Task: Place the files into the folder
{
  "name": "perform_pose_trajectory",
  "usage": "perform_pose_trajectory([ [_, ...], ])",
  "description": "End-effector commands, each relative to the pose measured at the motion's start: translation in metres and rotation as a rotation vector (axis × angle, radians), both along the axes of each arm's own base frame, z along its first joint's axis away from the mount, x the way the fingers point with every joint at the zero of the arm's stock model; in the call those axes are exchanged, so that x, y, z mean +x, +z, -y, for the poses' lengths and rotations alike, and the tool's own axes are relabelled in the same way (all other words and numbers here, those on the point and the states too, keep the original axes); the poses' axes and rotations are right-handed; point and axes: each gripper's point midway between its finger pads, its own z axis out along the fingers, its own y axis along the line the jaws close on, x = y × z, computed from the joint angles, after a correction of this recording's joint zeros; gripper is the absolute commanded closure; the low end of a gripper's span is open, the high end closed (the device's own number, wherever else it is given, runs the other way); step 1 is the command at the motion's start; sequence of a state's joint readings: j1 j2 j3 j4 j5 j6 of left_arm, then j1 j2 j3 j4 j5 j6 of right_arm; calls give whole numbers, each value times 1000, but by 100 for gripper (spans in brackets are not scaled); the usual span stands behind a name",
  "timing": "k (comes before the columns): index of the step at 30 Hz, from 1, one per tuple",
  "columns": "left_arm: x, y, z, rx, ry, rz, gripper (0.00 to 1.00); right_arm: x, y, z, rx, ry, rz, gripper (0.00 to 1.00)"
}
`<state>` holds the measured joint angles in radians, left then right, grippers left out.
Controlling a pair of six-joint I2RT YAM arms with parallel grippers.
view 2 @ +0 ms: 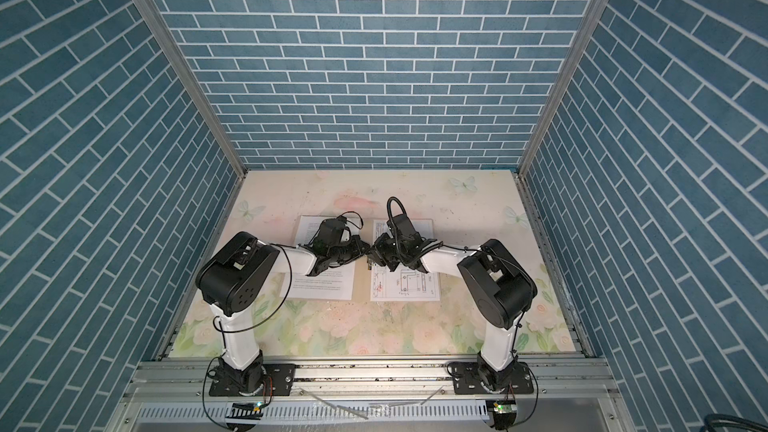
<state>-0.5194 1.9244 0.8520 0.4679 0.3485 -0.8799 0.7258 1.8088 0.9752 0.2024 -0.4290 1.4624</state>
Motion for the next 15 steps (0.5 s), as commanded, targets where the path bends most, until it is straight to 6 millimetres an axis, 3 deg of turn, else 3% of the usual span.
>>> perform_pose_trajectory([
  [1, -25, -37, -16, 88, 9, -119, 89, 2, -2, -5, 7, -25, -18, 87],
  [15, -26, -38, -17, 86, 15, -120, 89, -2, -6, -6, 12, -39, -24, 87],
])
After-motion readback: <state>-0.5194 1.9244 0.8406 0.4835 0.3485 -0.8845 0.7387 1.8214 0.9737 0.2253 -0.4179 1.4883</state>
